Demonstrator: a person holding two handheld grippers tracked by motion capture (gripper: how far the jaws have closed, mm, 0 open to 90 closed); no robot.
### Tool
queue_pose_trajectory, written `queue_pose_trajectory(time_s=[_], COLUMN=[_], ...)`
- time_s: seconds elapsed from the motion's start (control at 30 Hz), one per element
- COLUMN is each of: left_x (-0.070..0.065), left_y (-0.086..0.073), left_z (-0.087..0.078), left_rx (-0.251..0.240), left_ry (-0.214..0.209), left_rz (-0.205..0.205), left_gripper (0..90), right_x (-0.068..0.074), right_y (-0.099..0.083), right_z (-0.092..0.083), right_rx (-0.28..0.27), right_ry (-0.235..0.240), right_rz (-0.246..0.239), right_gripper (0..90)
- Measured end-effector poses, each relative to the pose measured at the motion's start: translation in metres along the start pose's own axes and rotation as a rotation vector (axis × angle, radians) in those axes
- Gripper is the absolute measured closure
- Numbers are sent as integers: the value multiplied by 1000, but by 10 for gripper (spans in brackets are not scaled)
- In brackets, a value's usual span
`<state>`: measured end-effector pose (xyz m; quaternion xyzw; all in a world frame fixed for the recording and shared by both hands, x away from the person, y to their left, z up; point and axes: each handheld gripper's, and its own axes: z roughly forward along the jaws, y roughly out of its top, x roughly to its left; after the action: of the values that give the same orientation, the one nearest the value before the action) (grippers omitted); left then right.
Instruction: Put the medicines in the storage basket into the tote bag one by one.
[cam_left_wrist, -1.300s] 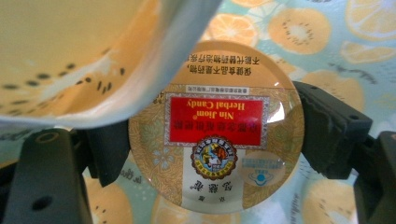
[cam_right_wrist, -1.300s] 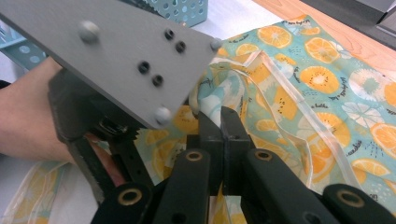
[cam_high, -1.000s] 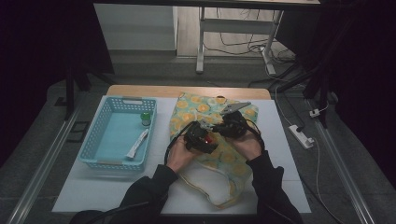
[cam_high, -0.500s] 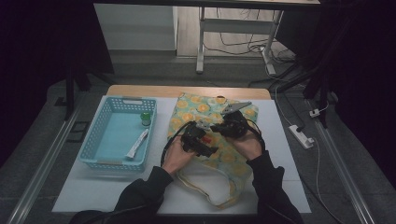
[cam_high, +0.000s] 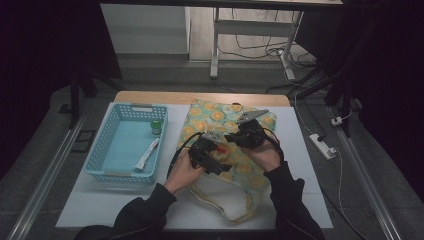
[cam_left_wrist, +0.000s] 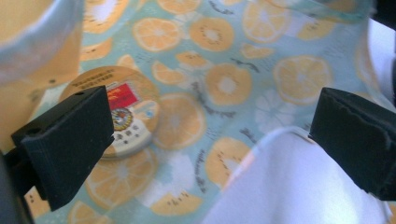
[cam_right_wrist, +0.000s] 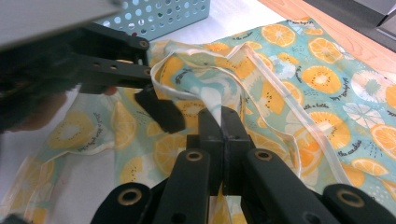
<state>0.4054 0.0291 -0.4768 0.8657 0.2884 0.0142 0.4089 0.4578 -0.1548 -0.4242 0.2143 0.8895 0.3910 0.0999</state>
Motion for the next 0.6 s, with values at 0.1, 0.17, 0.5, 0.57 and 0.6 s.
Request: queue_pose_trajectory(time_s=[0.1,0.17,0.5,0.57,0.6], left_x=[-3,-4,-4,-2,-1], left_y=[-3,-5,-13,-15,-15], left_z=[-4,-7,-29,-35,-38], left_rx=[-1,-1,-7,-9,-12], left_ry=[-3,-2,-15,-13,-13], left_rz=[9,9,10,6,-1], left_gripper=[0,0,0,0,0], right_x=[0,0,1,1,1], right_y=[0,0,1,1,1], right_z=[0,0,-1,-1,-1], right_rx=[1,-1,-6,-6,-6], right_ry=[0,0,1,2,2], right_rz=[1,0,2,3,2], right_gripper=[890,890,890,889,889])
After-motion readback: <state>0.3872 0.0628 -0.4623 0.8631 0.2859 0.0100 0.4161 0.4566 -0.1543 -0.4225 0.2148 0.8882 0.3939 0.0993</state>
